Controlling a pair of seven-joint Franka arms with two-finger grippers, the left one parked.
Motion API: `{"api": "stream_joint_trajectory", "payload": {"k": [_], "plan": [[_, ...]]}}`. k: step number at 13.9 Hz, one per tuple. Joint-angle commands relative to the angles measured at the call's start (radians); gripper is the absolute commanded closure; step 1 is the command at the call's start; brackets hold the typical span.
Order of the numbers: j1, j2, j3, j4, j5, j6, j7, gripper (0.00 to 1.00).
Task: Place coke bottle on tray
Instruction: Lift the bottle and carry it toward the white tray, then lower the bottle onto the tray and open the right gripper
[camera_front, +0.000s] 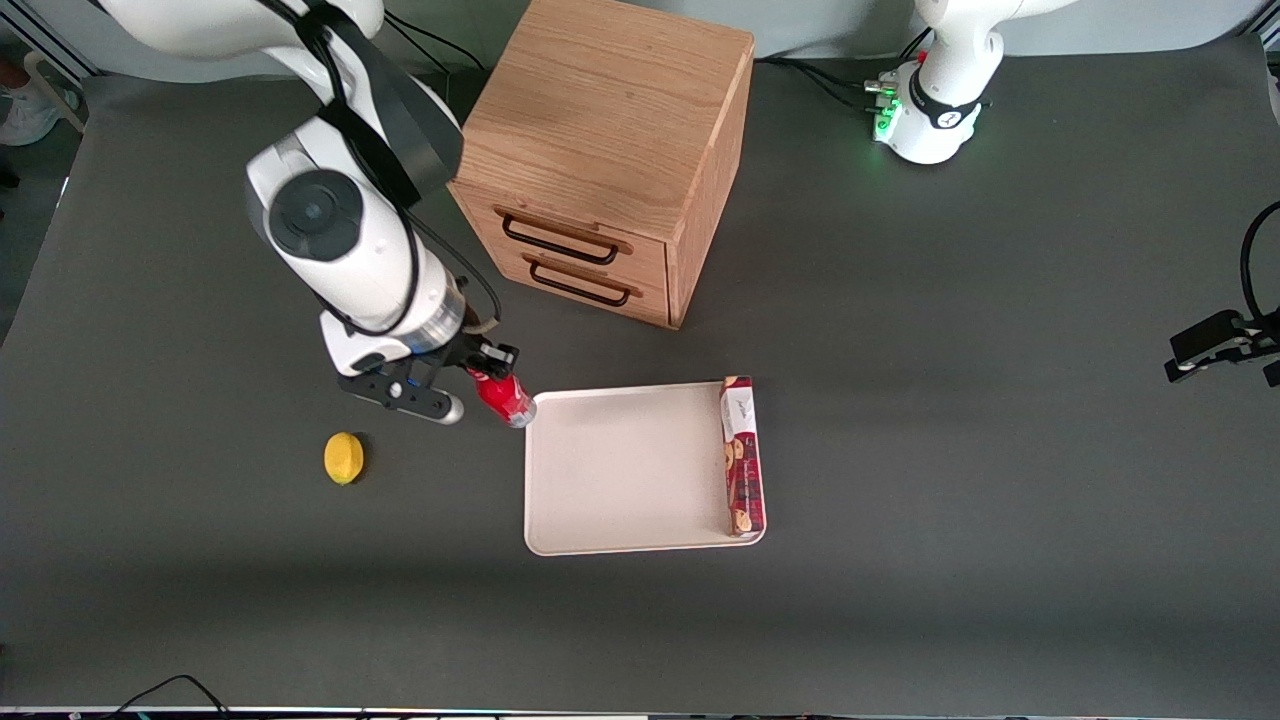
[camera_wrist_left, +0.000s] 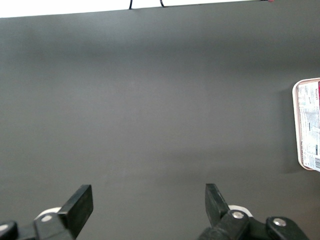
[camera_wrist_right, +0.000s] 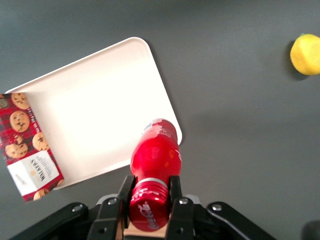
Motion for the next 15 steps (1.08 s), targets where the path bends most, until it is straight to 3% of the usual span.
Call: {"api": "stream_joint_trajectory", "payload": {"k": [1, 4, 8, 10, 11, 12, 13, 14, 15], "plan": [[0.019, 0.104, 0.020, 0.028, -0.094, 0.055, 0.100, 1.00], [0.039, 0.179, 0.022, 0.026, -0.172, 0.101, 0.163, 1.00], [0.058, 0.224, 0.022, 0.025, -0.198, 0.143, 0.207, 0.96], [0.059, 0.238, 0.022, 0.023, -0.235, 0.152, 0.233, 0.81], [0.059, 0.244, 0.023, 0.022, -0.240, 0.152, 0.235, 0.54], [0.059, 0.245, 0.023, 0.022, -0.240, 0.152, 0.234, 0.42], [0.061, 0.245, 0.023, 0.023, -0.241, 0.150, 0.235, 0.09], [0.065, 0.242, 0.023, 0.025, -0.241, 0.150, 0.231, 0.01], [0.065, 0.230, 0.029, 0.029, -0.241, 0.141, 0.229, 0.00]]}}
